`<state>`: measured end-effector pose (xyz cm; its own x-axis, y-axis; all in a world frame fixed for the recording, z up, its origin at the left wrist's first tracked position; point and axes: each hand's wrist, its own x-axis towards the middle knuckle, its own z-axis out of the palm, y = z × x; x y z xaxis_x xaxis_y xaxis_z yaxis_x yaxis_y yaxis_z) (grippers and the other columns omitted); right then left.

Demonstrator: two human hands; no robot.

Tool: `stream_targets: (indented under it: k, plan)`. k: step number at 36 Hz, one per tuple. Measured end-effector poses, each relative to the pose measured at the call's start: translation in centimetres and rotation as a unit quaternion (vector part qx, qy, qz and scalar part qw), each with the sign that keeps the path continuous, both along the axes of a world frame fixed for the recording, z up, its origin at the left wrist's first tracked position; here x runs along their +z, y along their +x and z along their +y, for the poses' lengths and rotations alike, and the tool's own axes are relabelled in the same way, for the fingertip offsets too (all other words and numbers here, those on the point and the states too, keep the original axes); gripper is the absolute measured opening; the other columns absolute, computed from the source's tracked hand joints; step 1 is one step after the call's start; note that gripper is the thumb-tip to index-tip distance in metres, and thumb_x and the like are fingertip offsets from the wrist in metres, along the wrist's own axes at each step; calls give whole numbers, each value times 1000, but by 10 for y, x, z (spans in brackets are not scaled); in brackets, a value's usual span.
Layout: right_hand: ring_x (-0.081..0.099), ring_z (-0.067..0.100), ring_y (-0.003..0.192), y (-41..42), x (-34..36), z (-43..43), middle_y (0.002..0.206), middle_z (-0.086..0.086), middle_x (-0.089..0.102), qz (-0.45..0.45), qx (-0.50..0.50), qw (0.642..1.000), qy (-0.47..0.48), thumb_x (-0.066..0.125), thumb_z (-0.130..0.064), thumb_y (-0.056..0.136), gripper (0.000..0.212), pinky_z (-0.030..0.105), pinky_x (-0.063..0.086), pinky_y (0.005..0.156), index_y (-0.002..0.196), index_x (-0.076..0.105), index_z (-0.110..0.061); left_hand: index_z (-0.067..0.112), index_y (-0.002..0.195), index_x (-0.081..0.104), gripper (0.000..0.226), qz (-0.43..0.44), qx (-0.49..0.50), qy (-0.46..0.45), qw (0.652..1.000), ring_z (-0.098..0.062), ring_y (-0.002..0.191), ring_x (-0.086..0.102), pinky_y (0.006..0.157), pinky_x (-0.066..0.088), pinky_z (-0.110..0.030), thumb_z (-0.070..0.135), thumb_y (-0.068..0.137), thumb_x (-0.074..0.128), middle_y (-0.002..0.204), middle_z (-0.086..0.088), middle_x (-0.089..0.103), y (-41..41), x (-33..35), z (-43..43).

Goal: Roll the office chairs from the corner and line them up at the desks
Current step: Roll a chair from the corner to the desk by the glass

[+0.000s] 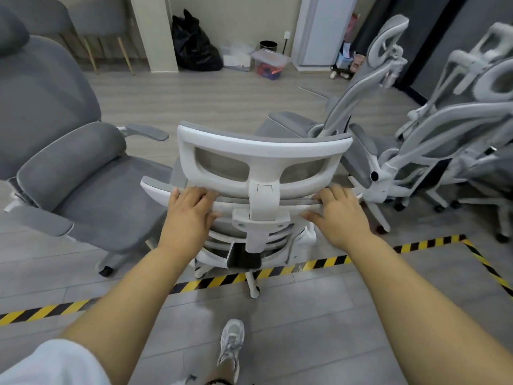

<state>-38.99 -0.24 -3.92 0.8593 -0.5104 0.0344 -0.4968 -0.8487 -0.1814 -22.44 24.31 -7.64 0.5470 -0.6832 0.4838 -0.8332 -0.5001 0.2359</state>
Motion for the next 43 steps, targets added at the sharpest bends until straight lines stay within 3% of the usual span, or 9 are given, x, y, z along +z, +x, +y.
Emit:
stream_targets:
  k: [5, 13, 17, 22, 28, 34, 40, 43]
  plan:
    - [39, 30, 114, -53, -1, 20, 119, 9, 49, -14, -20, 1000, -1, 54, -53, 85, 53, 38, 32, 102, 119, 53, -12, 9, 112, 59, 36, 2, -27, 20, 999, -25, 98, 47, 85, 40, -55, 30, 84, 50, 105, -10, 61, -36, 0, 15]
    - [40, 29, 114, -132, -3, 43, 119, 9, 50, -25, -77, 997, -12, 56, -52, 85, 54, 37, 33, 99, 121, 53, -11, 8, 106, 64, 36, -6, -81, -7, 997, -24, 95, 48, 84, 40, -58, 14, 73, 77, 100, -7, 64, -87, -2, 16]
    - [40, 27, 112, -167, -3, 52, 118, 7, 50, -28, -122, 992, -22, 55, -53, 85, 53, 36, 34, 95, 120, 53, -14, 7, 103, 65, 32, -11, -122, -17, 992, -23, 95, 47, 85, 40, -56, 15, 74, 77, 99, -8, 65, -105, -1, 7]
    - [41, 26, 112, -204, -1, 66, 117, 6, 51, -24, -182, 983, -25, 56, -53, 84, 54, 33, 32, 95, 120, 55, -14, 8, 102, 66, 32, 0, -174, -3, 985, -21, 95, 46, 88, 36, -51, 29, 79, 58, 98, -8, 65, -119, 2, -9]
    - [48, 31, 105, -249, -6, 93, 108, 9, 57, -50, -272, 961, -22, 67, -47, 79, 48, 38, 36, 93, 110, 62, -11, 10, 104, 66, 34, 23, -266, 18, 964, -28, 96, 55, 92, 35, -51, 32, 82, 51, 102, -7, 65, -135, 0, -28]
    - [47, 30, 103, -289, -8, 121, 106, 8, 56, -53, -360, 931, -29, 66, -50, 79, 47, 38, 37, 94, 108, 62, -13, 9, 106, 67, 31, 28, -353, 30, 935, -33, 96, 59, 93, 39, -57, 17, 77, 72, 103, -10, 66, -154, 6, -57]
    - [50, 29, 100, -336, -9, 146, 103, 7, 57, -74, -433, 898, -28, 61, -54, 79, 49, 37, 38, 90, 107, 64, -13, 9, 106, 67, 42, 50, -445, 41, 893, -27, 96, 56, 95, 33, -50, 39, 83, 49, 104, -6, 66, -189, 9, -87]
    - [49, 29, 102, -365, -7, 158, 105, 7, 58, -80, -470, 879, -23, 66, -45, 81, 43, 35, 38, 90, 109, 64, -12, 10, 108, 67, 37, 48, -484, 42, 873, -26, 95, 56, 90, 37, -52, 34, 82, 57, 106, -4, 65, -216, 8, -102]
